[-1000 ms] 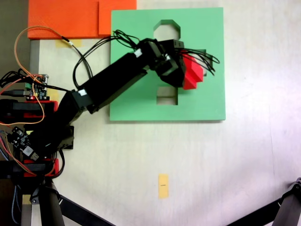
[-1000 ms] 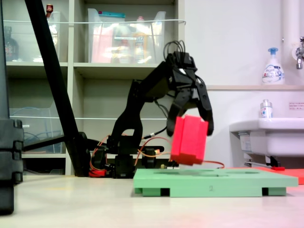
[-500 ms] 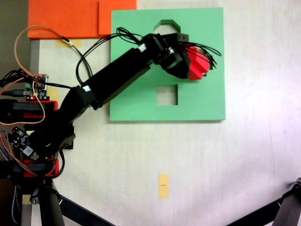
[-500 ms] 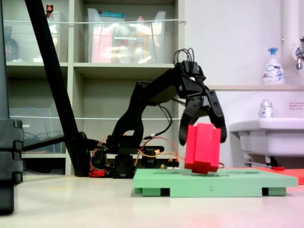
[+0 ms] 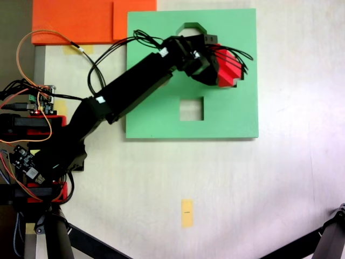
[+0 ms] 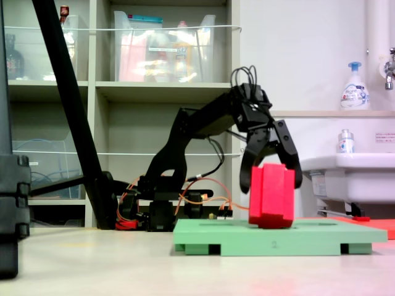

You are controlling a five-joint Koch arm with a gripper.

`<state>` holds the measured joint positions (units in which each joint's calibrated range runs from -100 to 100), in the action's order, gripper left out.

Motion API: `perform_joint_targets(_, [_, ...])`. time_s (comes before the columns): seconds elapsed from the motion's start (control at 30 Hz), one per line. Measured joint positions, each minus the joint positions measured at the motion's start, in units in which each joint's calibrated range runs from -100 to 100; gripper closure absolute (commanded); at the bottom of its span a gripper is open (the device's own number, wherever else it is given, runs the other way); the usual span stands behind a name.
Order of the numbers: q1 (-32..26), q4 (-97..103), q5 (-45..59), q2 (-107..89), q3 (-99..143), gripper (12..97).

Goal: Put the cross columnar block into the corresponding hole

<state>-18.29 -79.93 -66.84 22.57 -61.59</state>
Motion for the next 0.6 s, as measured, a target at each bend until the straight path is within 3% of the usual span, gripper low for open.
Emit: perform_joint_targets(0.6, [0.0, 2.1, 0.1, 8.1, -2.0, 70.3])
